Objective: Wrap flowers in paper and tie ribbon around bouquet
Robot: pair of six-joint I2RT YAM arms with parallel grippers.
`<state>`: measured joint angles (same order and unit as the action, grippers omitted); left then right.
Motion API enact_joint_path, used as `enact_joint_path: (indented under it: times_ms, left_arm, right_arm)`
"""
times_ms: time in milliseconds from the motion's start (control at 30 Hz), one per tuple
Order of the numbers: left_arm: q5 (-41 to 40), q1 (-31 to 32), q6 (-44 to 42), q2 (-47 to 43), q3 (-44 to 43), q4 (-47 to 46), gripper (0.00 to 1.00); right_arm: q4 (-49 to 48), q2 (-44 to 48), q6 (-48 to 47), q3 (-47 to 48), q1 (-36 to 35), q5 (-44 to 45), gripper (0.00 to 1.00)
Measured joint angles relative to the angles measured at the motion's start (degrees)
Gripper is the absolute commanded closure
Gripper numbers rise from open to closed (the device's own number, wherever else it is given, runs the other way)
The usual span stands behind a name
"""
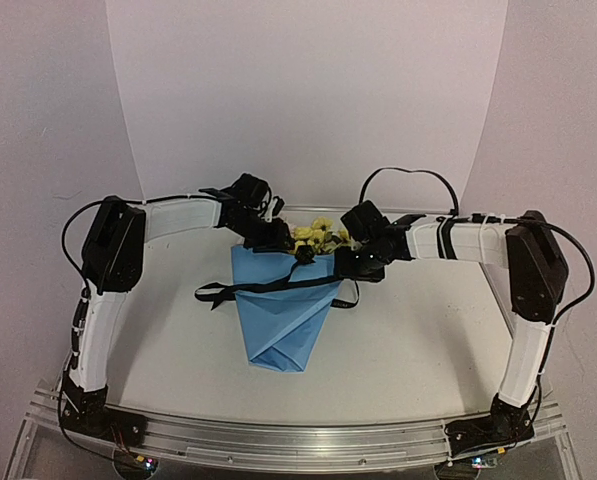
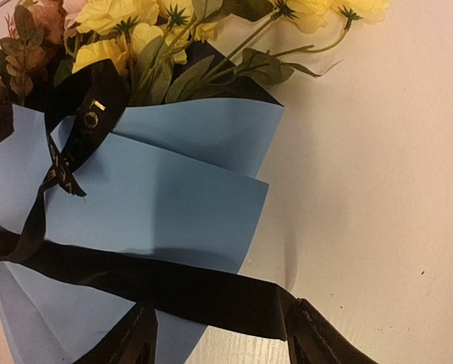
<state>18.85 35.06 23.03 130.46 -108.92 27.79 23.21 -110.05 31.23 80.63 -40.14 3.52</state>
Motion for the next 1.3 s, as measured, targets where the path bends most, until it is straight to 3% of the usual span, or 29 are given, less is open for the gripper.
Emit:
enact_joint_path:
  times_ms: [300,400,500,667,967,1300]
  left_arm:
    - [0.0,1.2,1.3,5.1,-7.2,1.6,0.53]
    - [0.0,1.5,1.5,6.5,-9.0,2.5,0.53]
    - [0.0,1.7,1.6,7.8,-10.9,3.2,0.57]
    - [0.0,1.9,1.9,9.0,-12.2,3.4,0.74]
    - [0.2,2.2,2.0,8.7,-10.8,0.9,0.98]
    - [1.1,2.2,1.0,4.7,-4.8,-3.6,1.00]
  right_arm:
    - [-1.8,-0.8,-1.2,0.0,0.0,0.1,0.61]
    - [-1.9,-0.9,-1.4,0.0,0.0,0.1,0.60]
    - [-2.2,-0.9,-1.4,0.0,0.1,0.3,0.54]
    - [-2.3,-0.9,-1.5,-0.1,0.3,1.0,0.45]
    - [-2.6,-0.9,-1.7,-1.1,0.4,0.5,0.41]
    - [-4.1,-0.9,-1.1,-1.9,2.1,-2.8,0.60]
